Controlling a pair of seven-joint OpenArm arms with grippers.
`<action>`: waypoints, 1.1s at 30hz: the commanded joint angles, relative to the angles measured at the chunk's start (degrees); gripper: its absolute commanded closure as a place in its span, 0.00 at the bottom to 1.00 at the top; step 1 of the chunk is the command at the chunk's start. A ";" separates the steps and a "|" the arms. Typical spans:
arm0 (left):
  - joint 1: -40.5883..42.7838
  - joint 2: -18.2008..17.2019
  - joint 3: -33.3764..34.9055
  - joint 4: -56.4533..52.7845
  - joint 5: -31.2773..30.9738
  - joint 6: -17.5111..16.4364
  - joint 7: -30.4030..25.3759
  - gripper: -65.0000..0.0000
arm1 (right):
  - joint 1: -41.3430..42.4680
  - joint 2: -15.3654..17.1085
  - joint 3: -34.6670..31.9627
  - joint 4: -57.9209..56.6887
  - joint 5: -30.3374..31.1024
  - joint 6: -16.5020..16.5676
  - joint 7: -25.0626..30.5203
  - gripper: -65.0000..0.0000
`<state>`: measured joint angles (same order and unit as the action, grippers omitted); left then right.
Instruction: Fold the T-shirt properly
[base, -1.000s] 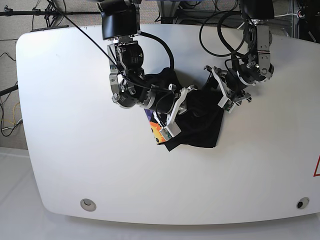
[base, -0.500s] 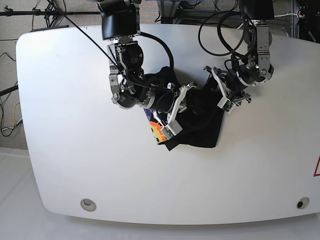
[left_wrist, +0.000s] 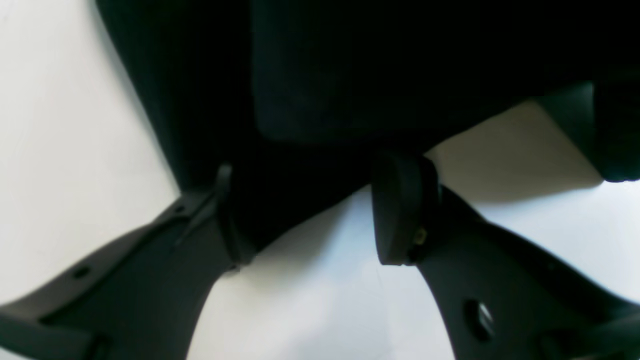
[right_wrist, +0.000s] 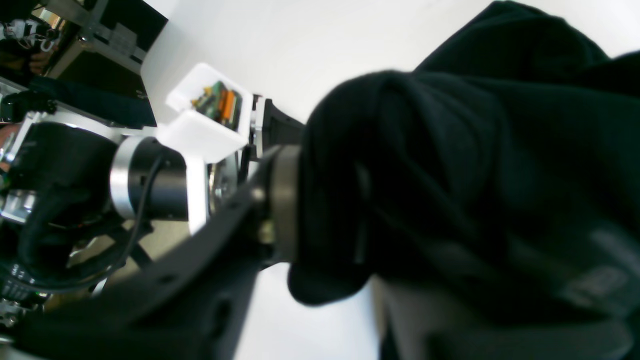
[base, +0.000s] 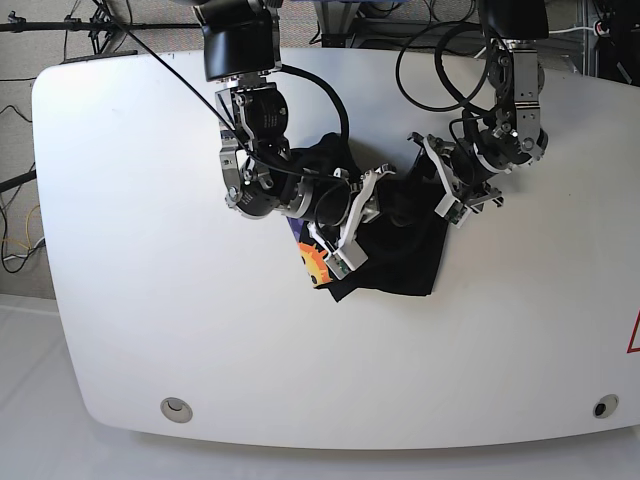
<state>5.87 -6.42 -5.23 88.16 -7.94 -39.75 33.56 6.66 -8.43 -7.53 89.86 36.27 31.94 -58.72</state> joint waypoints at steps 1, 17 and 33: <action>-0.53 -0.33 -0.16 1.92 -0.81 -0.25 -1.19 0.50 | 1.45 -0.57 -0.83 0.99 1.92 0.28 1.51 0.61; 0.73 -0.09 -7.41 9.76 -2.34 -0.25 0.44 0.51 | 3.84 -0.57 -4.87 2.25 3.17 -0.73 1.64 0.27; 1.22 -1.15 -14.77 10.02 -4.48 -0.25 0.83 0.51 | 9.50 1.85 -4.69 3.09 3.22 -0.69 1.93 0.77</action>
<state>7.40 -6.85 -19.81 97.41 -11.64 -39.94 36.10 14.63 -5.87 -12.29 91.59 38.89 31.05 -57.65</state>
